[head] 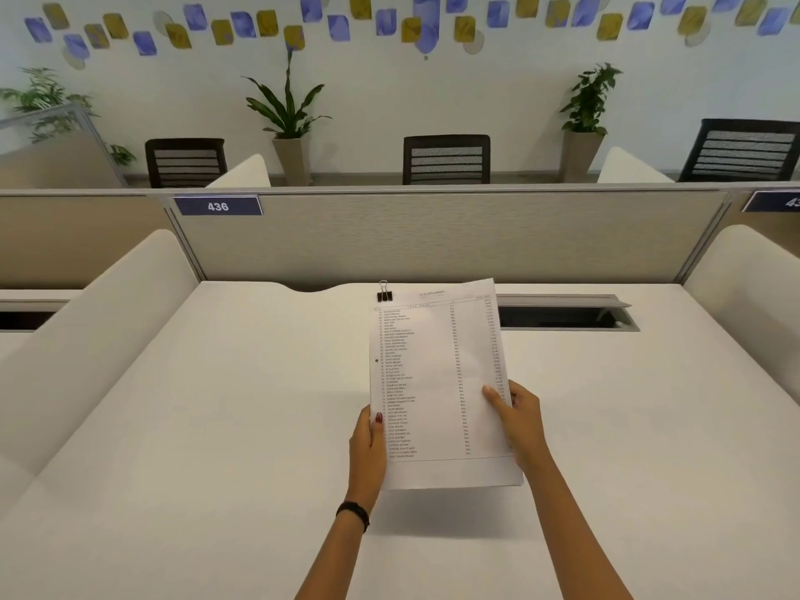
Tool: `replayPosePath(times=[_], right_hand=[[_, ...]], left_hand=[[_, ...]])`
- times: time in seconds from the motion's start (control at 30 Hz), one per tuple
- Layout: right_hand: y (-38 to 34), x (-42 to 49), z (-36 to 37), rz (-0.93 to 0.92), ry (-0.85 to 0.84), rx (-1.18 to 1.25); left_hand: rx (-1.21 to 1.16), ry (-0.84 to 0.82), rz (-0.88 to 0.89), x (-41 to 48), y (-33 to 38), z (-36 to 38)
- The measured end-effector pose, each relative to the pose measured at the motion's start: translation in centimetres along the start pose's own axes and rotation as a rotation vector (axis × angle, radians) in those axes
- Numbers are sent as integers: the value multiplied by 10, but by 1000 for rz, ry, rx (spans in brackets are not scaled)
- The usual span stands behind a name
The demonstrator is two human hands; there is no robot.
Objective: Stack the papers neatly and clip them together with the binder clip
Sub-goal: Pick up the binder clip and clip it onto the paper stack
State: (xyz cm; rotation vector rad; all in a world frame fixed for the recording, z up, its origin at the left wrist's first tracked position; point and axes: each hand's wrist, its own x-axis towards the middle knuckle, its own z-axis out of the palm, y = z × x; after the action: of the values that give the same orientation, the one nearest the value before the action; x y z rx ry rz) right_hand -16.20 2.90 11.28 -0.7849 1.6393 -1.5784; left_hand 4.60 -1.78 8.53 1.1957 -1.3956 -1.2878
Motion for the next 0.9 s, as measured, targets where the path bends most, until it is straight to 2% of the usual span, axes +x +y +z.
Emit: replayPosePath(times=[0.43,0.7,0.9], right_hand=[[32,17,28,127,-87,-113],[25,86,73,131,-101,-193],[35,139,105,185,-107,-261]], left_hand=[[10,144,-75,51,-24,-24],[77,225,-31,126,-27,-34],[173,253,-64,186,-44,-39]])
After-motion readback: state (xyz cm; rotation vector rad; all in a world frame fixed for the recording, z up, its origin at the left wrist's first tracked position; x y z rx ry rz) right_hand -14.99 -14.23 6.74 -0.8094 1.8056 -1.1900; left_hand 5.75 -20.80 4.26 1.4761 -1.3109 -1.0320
